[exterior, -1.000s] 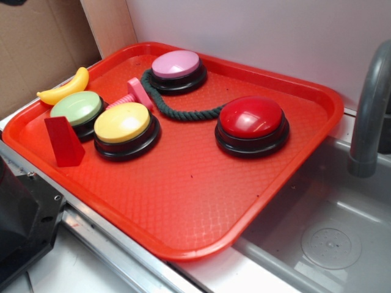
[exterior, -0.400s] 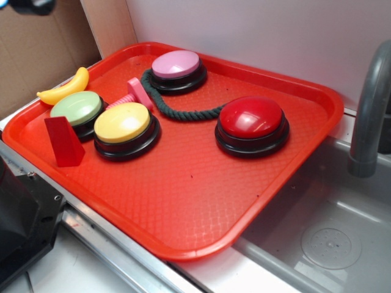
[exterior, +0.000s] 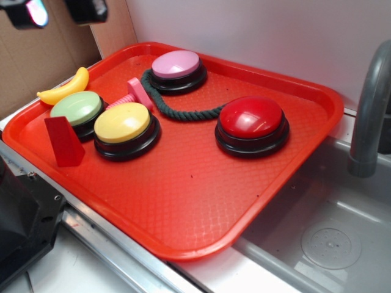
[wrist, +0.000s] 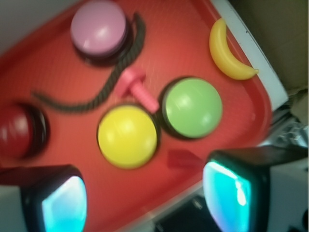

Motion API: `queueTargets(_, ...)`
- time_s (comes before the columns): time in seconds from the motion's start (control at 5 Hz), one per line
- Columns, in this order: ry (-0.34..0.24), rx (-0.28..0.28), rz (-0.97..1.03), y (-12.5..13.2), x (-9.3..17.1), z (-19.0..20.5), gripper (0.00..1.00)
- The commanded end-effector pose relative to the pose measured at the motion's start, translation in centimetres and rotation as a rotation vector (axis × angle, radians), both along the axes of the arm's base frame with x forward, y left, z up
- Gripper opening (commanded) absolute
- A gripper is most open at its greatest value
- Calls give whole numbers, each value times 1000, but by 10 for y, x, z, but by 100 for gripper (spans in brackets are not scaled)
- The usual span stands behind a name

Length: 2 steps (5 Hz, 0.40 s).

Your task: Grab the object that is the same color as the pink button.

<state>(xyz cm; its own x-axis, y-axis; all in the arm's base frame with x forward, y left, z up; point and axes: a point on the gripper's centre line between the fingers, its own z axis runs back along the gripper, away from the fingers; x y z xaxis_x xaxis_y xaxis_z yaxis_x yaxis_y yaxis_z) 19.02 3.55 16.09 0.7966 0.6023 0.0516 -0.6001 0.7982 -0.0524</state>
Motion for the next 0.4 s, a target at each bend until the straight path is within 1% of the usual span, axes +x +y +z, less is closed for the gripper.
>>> queueTargets(0.0,0,62,191,21,37,-43,100)
queueTargets(0.2,12,56,218,23,53,-70,100)
